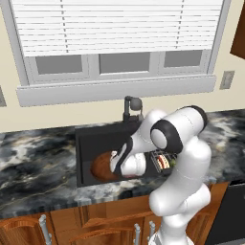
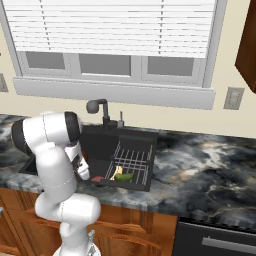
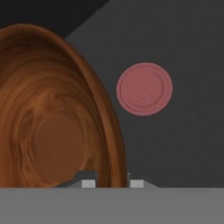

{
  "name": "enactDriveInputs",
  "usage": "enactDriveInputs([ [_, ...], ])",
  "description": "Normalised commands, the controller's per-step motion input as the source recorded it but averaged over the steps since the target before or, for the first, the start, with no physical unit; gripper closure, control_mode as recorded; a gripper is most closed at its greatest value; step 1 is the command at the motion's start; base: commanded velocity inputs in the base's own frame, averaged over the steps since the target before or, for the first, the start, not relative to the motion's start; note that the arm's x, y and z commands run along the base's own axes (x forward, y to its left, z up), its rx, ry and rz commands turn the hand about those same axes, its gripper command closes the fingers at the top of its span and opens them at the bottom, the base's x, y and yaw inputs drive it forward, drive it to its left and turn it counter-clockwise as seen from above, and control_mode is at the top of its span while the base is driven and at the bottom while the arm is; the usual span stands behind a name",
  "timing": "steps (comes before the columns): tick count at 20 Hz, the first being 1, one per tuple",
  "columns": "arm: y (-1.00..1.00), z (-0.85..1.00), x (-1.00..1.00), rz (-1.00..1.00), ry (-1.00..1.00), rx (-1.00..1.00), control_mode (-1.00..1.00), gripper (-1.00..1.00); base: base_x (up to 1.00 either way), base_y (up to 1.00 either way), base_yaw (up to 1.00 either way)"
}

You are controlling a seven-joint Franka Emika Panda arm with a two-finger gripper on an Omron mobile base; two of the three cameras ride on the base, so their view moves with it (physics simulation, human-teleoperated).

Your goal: Dump the cucumber and hot dog from the bowl so the bowl can be washed. Place the bowl in the sink after clearing the leftovers.

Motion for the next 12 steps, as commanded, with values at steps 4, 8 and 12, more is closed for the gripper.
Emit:
enactDriveInputs([
  [4, 0.03, -0.22, 0.21, -0.02, 0.0, -0.05, -1.0, 1.0, 0.0, 0.0, 0.0],
  [8, 0.0, -0.04, 0.12, -0.01, 0.01, -0.01, -1.0, -1.0, 0.0, 0.0, 0.0],
  [12, 0.01, 0.31, -0.06, 0.0, -0.04, 0.0, -1.0, -1.0, 0.0, 0.0, 0.0],
])
